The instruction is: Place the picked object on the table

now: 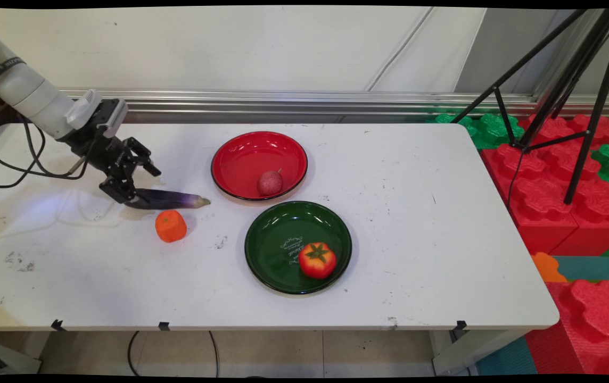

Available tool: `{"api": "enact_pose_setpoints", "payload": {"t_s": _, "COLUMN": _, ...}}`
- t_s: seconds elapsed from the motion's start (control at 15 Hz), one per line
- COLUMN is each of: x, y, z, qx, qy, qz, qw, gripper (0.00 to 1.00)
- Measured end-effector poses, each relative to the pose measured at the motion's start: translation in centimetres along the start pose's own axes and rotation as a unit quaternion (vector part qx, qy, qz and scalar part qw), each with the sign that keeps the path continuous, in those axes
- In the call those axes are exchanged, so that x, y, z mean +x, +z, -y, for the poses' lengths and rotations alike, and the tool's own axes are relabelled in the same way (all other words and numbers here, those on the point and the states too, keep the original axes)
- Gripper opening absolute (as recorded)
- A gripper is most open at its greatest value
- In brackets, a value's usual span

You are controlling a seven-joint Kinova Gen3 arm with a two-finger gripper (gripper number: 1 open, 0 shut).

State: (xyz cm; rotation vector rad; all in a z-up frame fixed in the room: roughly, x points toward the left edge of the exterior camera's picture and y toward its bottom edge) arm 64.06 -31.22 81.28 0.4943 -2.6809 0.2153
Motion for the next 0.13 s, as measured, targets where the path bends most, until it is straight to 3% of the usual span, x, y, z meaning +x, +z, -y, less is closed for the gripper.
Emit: {"api": "enact_pose_setpoints", "payload": {"t_s": 0.13, "x": 0.06, "y": -0.07, "z": 0.09, "qx": 0.001, "qy": -0.003, "qz": -0.004, "qw": 1.0000, "gripper": 1.00}}
